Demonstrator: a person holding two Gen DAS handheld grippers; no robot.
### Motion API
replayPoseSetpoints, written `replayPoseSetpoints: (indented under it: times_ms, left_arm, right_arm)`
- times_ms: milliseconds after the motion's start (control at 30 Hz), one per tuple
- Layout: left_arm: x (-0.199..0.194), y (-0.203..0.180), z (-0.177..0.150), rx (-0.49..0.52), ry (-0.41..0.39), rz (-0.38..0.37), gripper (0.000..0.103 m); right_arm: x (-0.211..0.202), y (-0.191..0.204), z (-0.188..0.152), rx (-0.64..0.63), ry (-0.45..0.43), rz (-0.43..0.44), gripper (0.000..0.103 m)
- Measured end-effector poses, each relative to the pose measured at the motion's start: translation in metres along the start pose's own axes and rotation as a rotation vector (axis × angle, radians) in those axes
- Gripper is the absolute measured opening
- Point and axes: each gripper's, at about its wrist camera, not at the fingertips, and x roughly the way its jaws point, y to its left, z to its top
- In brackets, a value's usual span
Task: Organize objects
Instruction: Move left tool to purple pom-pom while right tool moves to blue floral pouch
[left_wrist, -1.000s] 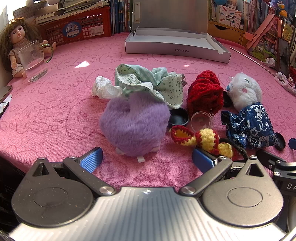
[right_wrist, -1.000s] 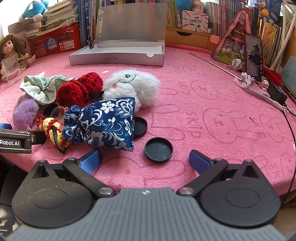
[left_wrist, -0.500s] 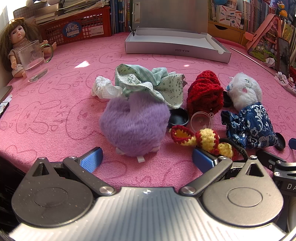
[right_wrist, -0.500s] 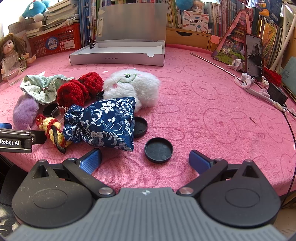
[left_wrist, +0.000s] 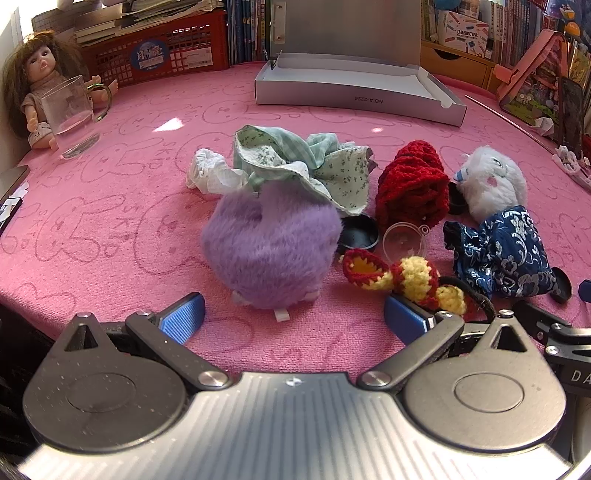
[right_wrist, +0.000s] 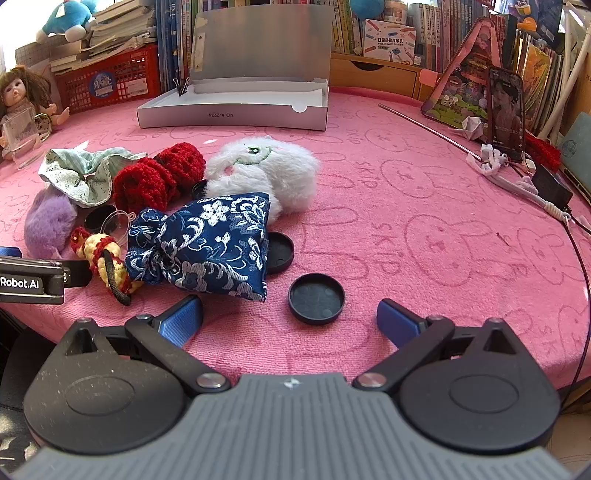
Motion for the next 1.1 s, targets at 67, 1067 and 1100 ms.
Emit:
replayPoseSetpoints:
  times_ms: [67,1067,1100]
  left_arm:
    - [0.000,0.000,0.000,-0.003,-0.003,0.002,0.103]
    - [-0.023,0.008,0.001,0.045,-0.208,-0.049,0.095]
    - [-0.022,0.009,0.002,0.041,-0.209,-0.048,0.094]
  right_arm:
    - [-0.001,0.001,-0.001,-0.006,-0.010,-0.003,0.103]
    - [-0.024,0.005,0.002,-0.032,-0.138,0.054,0.092]
    - [-0.025,0.008,0.003,-0.047,-0.150,0.062,0.092]
